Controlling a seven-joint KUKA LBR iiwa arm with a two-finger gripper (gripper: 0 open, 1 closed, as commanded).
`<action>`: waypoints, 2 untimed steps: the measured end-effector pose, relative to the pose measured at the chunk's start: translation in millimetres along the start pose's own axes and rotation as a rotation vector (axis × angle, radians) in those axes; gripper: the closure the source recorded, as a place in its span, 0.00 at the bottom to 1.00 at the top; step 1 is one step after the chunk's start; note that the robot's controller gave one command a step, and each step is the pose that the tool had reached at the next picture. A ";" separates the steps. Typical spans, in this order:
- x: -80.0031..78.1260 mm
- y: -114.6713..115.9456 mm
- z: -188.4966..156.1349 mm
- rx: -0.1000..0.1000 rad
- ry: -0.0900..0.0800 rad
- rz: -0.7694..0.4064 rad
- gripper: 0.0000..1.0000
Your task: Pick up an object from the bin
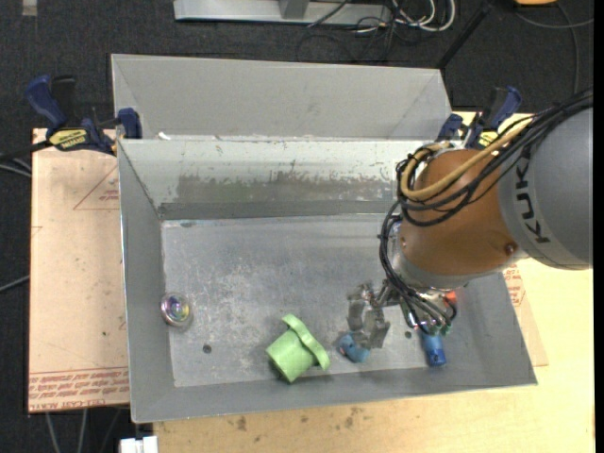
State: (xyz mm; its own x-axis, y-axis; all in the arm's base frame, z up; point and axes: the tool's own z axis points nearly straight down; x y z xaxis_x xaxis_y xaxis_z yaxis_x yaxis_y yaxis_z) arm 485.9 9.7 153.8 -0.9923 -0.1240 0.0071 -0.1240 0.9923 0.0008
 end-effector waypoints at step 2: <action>-6.5 -18.3 82.9 0.003 -0.019 -0.285 0.00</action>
Offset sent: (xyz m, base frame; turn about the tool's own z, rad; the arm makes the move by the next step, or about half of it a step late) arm 0.0000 0.0000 0.0000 0.0000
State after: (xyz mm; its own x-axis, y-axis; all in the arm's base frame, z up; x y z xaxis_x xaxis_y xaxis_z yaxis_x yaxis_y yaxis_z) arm 494.1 -7.6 70.8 -0.9172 -0.3982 -0.0116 -0.3982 0.9173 -0.0026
